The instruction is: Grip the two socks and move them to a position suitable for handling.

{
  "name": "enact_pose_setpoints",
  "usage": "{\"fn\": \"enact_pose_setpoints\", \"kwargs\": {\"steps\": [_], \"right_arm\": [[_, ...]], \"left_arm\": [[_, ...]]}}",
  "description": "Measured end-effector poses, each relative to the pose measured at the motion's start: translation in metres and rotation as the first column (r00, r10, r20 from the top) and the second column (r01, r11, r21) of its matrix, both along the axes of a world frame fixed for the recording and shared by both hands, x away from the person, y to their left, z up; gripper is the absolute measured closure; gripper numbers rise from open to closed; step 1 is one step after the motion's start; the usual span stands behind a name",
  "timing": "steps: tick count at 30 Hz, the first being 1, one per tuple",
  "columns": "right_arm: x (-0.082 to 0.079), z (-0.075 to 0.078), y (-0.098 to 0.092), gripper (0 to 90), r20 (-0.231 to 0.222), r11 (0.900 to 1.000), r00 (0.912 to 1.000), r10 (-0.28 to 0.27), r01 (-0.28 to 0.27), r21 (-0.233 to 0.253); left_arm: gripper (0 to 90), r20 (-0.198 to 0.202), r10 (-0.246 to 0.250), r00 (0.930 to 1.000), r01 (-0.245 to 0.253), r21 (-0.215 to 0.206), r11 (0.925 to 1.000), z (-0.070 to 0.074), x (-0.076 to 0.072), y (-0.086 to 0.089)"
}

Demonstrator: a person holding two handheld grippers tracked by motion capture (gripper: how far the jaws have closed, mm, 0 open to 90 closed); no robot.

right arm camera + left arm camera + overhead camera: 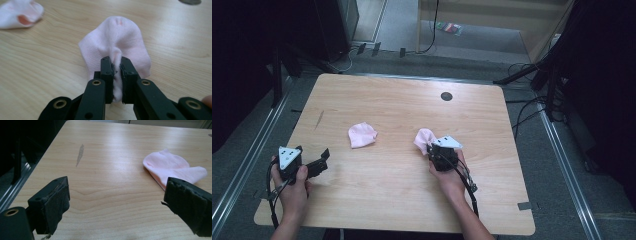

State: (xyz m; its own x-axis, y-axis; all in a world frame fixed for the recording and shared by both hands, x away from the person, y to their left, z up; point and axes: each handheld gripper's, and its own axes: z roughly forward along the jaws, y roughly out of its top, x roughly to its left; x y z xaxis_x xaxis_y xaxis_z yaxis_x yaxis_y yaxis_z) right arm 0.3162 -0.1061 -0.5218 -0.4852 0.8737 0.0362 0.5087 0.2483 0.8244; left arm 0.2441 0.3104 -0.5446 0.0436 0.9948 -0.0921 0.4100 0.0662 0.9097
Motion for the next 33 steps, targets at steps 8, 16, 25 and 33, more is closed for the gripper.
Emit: {"fn": "enact_pose_setpoints", "kwargs": {"steps": [8, 16, 25, 33], "right_arm": [[-0.039, 0.009, -0.005, 84.1, 0.028, 0.998, 0.9982, 0.054, -0.055, 0.026], [-0.060, 0.003, -0.004, 84.0, 0.016, 0.997, 0.9977, 0.065, -0.066, 0.026], [-0.065, -0.006, 0.008, 83.9, -0.002, 0.997, 0.9973, 0.073, -0.073, 0.035], [-0.067, -0.013, 0.024, 83.0, -0.005, 0.994, 0.9939, 0.110, -0.110, 0.028]], "left_arm": [[7.0, 0.022, -0.074, 0.9970, 0.074, 0.004, 0.9972, 0.015, -0.011, -0.025], [7.1, 0.044, -0.207, 0.9773, 0.207, 0.007, 0.9782, 0.027, -0.022, -0.070], [7.6, 0.050, -0.266, 0.9628, 0.268, -0.047, 0.9623, 0.034, -0.011, -0.111], [7.6, 0.029, -0.328, 0.9441, 0.329, -0.019, 0.9442, 0.023, -0.013, -0.139]]}}
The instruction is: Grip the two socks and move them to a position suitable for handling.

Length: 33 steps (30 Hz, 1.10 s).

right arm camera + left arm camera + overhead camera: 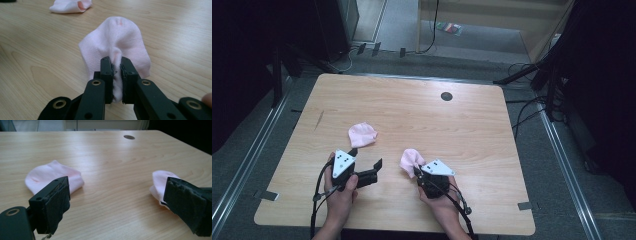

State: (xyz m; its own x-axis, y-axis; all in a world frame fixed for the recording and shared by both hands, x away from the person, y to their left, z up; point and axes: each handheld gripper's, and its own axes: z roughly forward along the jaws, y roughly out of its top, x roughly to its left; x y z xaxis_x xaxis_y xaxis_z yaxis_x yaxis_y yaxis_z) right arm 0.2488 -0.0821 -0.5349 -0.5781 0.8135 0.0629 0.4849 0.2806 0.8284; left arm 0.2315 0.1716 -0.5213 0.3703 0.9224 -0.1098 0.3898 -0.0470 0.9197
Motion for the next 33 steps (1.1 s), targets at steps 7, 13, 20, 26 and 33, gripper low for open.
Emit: {"fn": "enact_pose_setpoints", "kwargs": {"steps": [7, 13, 20, 26, 33], "right_arm": [[0.000, 0.003, -0.004, 56.7, -0.009, 1.000, 0.9998, -0.015, 0.015, 0.000], [-0.011, 0.011, 0.003, 74.5, 0.003, 0.999, 0.9992, 0.040, -0.040, 0.019], [-0.014, -0.002, 0.024, 76.2, -0.029, 0.992, 0.9921, 0.122, -0.123, -0.025], [-0.011, -0.013, 0.036, 63.6, -0.048, 0.992, 0.9972, 0.057, -0.062, -0.111], [-0.011, -0.013, 0.035, 86.5, -0.025, 0.988, 0.9979, 0.060, -0.063, -0.143]], "left_arm": [[7.6, -0.025, -0.018, 0.9995, 0.020, 0.053, 0.9984, -0.015, -0.004, 0.005], [14.2, -0.015, 0.049, 0.9987, -0.048, 0.044, 0.9979, -0.013, -0.001, 0.014], [14.4, -0.018, 0.036, 0.9992, -0.036, 0.036, 0.9987, -0.013, -0.002, 0.013], [14.5, -0.032, 0.020, 0.9993, -0.018, 0.049, 0.9986, -0.016, -0.003, 0.007], [14.6, -0.038, 0.002, 0.9993, 0.000, 0.057, 0.9984, -0.017, -0.003, 0.001]]}}
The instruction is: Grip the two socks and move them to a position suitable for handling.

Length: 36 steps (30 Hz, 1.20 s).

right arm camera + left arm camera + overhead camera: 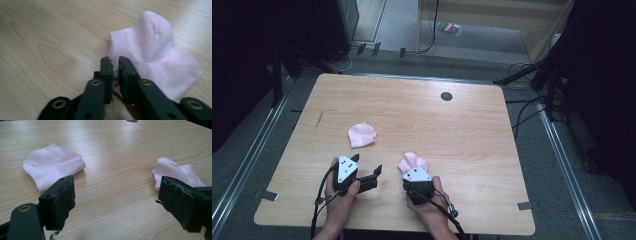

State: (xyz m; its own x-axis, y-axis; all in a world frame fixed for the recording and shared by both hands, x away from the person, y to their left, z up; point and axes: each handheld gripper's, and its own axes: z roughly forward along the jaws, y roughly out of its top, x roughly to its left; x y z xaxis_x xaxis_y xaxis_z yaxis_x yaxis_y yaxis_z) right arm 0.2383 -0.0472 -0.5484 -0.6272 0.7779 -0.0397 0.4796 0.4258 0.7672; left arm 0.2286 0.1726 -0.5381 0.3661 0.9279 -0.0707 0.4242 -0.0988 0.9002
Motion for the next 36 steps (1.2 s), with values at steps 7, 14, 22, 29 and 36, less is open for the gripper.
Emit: {"fn": "enact_pose_setpoints", "kwargs": {"steps": [7, 14, 22, 29, 36], "right_arm": [[0.003, 0.023, -0.029, 87.1, -0.016, 0.975, 0.9998, -0.015, 0.018, 0.222], [0.004, 0.035, -0.065, 86.9, 0.013, 0.920, 0.9897, -0.143, 0.128, 0.370], [0.005, 0.019, -0.111, 83.0, -0.101, 0.840, 0.9247, -0.367, 0.376, 0.392], [0.003, 0.021, -0.152, 75.0, -0.109, 0.798, 0.8857, -0.451, 0.455, 0.394], [0.001, 0.028, -0.167, 74.8, -0.019, 0.927, 0.9763, -0.216, 0.211, 0.310]], "left_arm": [[15.1, -0.004, -0.030, 0.9995, 0.030, -0.008, 0.9995, -0.001, 0.000, -0.006], [18.2, -0.012, -0.053, 0.9985, 0.053, -0.017, 0.9984, -0.001, 0.002, -0.015], [21.6, -0.022, -0.117, 0.9929, 0.117, 0.002, 0.9931, -0.001, 0.007, -0.035], [22.1, -0.048, -0.173, 0.9837, 0.174, 0.006, 0.9848, -0.003, 0.013, -0.048], [42.5, -0.043, -0.247, 0.9682, 0.248, 0.039, 0.9679, -0.002, 0.022, -0.059]]}}
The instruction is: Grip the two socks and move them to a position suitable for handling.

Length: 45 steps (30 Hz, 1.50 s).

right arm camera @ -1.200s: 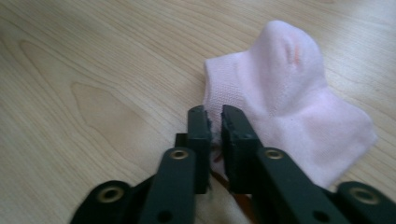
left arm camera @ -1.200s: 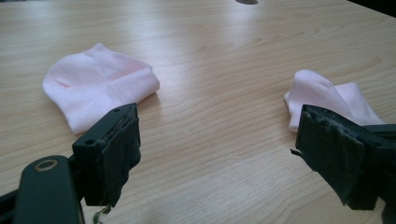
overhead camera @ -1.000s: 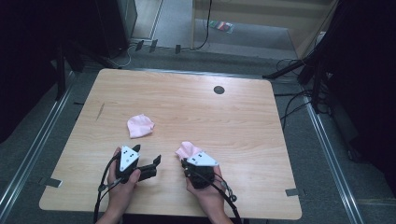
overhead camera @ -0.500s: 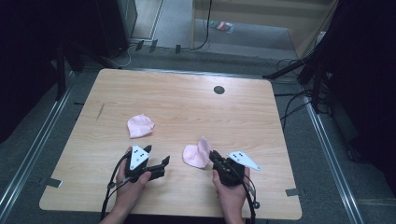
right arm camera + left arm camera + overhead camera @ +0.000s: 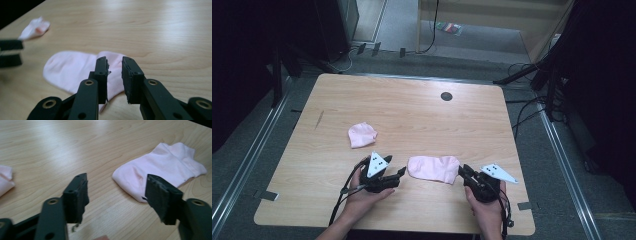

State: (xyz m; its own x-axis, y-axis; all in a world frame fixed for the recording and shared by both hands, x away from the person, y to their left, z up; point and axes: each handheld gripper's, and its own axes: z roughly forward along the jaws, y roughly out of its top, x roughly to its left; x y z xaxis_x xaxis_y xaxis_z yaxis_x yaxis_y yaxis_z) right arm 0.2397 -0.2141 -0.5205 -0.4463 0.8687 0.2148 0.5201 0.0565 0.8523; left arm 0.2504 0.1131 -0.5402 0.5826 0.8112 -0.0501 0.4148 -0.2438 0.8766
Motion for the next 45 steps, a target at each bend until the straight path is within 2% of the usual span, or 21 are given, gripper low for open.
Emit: {"fn": "enact_pose_setpoints", "kwargs": {"steps": [1, 3, 5, 7, 8, 12, 15, 17, 20, 23, 24, 26, 28, 30, 31, 34, 35, 37, 39, 43, 45], "right_arm": [[-0.003, -0.002, 0.001, 73.8, 0.016, 0.997, 0.9976, 0.067, -0.066, -0.031], [-0.005, -0.006, 0.004, 72.5, 0.004, 0.988, 0.9898, 0.143, -0.142, -0.058], [-0.005, -0.014, 0.008, 70.1, -0.027, 0.980, 0.9831, 0.181, -0.183, -0.079], [-0.002, -0.018, 0.011, 67.2, -0.050, 0.980, 0.9824, 0.180, -0.183, -0.076], [0.000, -0.019, 0.014, 65.0, -0.061, 0.976, 0.9780, 0.200, -0.204, -0.076], [0.003, -0.023, 0.022, 59.4, -0.077, 0.963, 0.9748, 0.209, -0.219, -0.159], [0.003, -0.026, 0.026, 59.3, -0.091, 0.953, 0.9790, 0.183, -0.199, -0.227], [0.003, -0.028, 0.028, 65.8, -0.083, 0.947, 0.9862, 0.144, -0.161, -0.277], [0.003, -0.027, 0.028, 87.3, -0.081, 0.945, 0.9882, 0.130, -0.148, -0.291], [0.005, -0.024, 0.030, 90.0, -0.098, 0.945, 0.9872, 0.125, -0.149, -0.292], [0.005, -0.020, 0.031, 90.0, -0.091, 0.950, 0.9872, 0.131, -0.151, -0.275], [0.004, -0.013, 0.034, 90.0, -0.063, 0.953, 0.9896, 0.130, -0.142, -0.268], [0.004, -0.008, 0.033, 89.4, -0.033, 0.963, 0.9935, 0.109, -0.114, -0.244], [0.007, -0.009, 0.031, 83.8, -0.042, 0.974, 0.9927, 0.113, -0.119, -0.194], [0.008, -0.010, 0.031, 81.3, -0.047, 0.974, 0.9910, 0.125, -0.132, -0.186], [0.010, -0.017, 0.034, 64.4, -0.060, 0.970, 0.9886, 0.138, -0.147, -0.192], [0.011, -0.019, 0.036, 61.3, -0.062, 0.967, 0.9883, 0.139, -0.149, -0.206], [0.014, -0.023, 0.040, 53.6, -0.067, 0.963, 0.9898, 0.126, -0.138, -0.233], [0.018, -0.027, 0.043, 50.2, -0.073, 0.961, 0.9920, 0.103, -0.118, -0.251], [0.020, -0.029, 0.047, 54.7, -0.075, 0.956, 0.9938, 0.082, -0.100, -0.275], [0.020, -0.029, 0.048, 66.4, -0.074, 0.956, 0.9938, 0.083, -0.100, -0.277]], "left_arm": [[46.5, 0.000, -0.011, 0.9999, 0.011, 0.001, 0.9999, 0.000, 0.000, -0.001], [51.5, -0.014, -0.037, 0.9992, 0.037, -0.005, 0.9993, -0.001, 0.001, -0.003], [54.6, -0.024, -0.046, 0.9987, 0.045, -0.019, 0.9988, -0.002, 0.002, -0.006], [54.4, -0.038, -0.048, 0.9982, 0.047, -0.025, 0.9986, -0.003, 0.002, -0.006], [53.9, -0.044, -0.054, 0.9976, 0.053, -0.032, 0.9981, -0.004, 0.002, -0.006], [51.1, -0.046, -0.062, 0.9970, 0.060, -0.044, 0.9972, -0.007, 0.000, -0.003], [51.1, -0.042, -0.062, 0.9971, 0.060, -0.053, 0.9968, -0.007, 0.000, -0.001], [51.1, -0.040, -0.064, 0.9971, 0.062, -0.072, 0.9955, -0.006, 0.000, -0.002], [50.5, -0.035, -0.082, 0.9960, 0.080, -0.070, 0.9944, -0.005, -0.001, -0.006], [47.7, -0.033, -0.110, 0.9934, 0.108, -0.055, 0.9926, -0.005, -0.001, -0.013], [46.6, -0.034, -0.117, 0.9925, 0.115, -0.054, 0.9919, -0.005, -0.002, -0.017], [43.7, -0.030, -0.129, 0.9912, 0.128, -0.028, 0.9914, -0.005, -0.003, -0.023], [42.9, -0.023, -0.135, 0.9906, 0.134, -0.022, 0.9907, -0.004, -0.005, -0.025], [42.8, -0.024, -0.134, 0.9906, 0.134, -0.020, 0.9908, -0.003, -0.005, -0.023], [42.8, -0.025, -0.130, 0.9912, 0.129, -0.024, 0.9913, -0.003, -0.004, -0.021], [43.2, -0.029, -0.119, 0.9925, 0.118, -0.034, 0.9924, -0.003, -0.004, -0.015], [43.3, -0.028, -0.111, 0.9934, 0.110, -0.040, 0.9931, -0.003, -0.004, -0.013], [43.7, -0.028, -0.105, 0.9941, 0.104, -0.052, 0.9932, -0.003, -0.003, -0.012], [43.7, -0.025, -0.105, 0.9942, 0.104, -0.051, 0.9933, -0.003, -0.003, -0.011], [42.0, -0.018, -0.095, 0.9953, 0.094, -0.050, 0.9943, -0.004, -0.003, -0.010], [40.6, -0.018, -0.091, 0.9957, 0.090, -0.047, 0.9948, -0.004, -0.003, -0.010]]}}
